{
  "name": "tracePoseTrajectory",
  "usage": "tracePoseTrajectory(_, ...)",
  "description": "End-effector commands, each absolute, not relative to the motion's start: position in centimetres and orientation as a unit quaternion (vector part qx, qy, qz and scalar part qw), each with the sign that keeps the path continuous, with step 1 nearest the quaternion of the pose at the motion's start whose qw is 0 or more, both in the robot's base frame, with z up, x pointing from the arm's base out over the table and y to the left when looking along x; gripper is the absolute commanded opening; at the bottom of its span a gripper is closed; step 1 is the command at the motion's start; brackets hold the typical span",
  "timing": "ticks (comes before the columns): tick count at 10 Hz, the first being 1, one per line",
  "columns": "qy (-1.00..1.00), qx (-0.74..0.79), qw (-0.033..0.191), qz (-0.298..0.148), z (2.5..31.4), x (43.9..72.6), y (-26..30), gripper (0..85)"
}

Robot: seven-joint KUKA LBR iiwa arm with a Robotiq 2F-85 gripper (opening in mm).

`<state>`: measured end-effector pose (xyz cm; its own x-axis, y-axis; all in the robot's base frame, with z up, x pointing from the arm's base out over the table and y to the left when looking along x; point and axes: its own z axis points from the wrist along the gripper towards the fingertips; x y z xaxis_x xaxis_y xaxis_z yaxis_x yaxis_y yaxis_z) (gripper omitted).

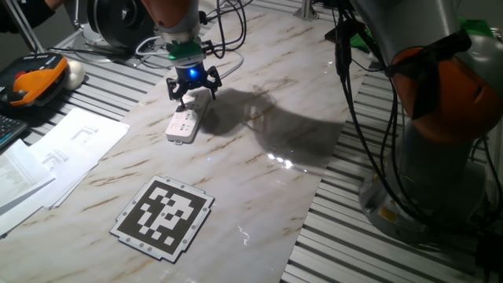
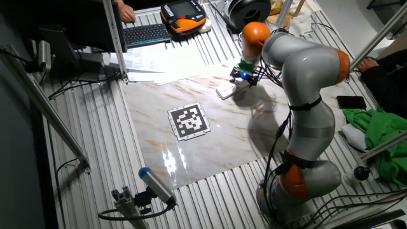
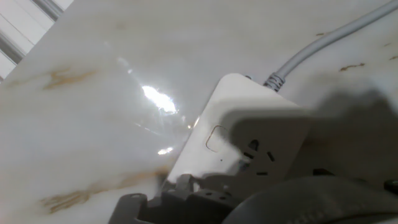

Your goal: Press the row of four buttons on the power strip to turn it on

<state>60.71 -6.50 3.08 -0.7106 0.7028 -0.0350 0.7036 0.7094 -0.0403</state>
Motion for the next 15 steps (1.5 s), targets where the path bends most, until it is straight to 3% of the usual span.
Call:
tracePoseTrajectory(1,0.925,0.38,0.004,-0.026,2.7,60.4,-6.4,85.0)
tracePoseTrajectory(4,0.926,0.375,0.004,-0.027,3.1,60.5,-6.2,85.0)
tracePoseTrajectory(6,0.925,0.378,-0.009,-0.031,5.2,61.1,-6.0,85.0)
tracePoseTrajectory(8,0.927,0.373,-0.008,-0.035,6.2,61.2,-6.7,85.0)
tracePoseTrajectory(15,0.931,0.362,0.008,-0.038,5.0,61.2,-8.7,85.0)
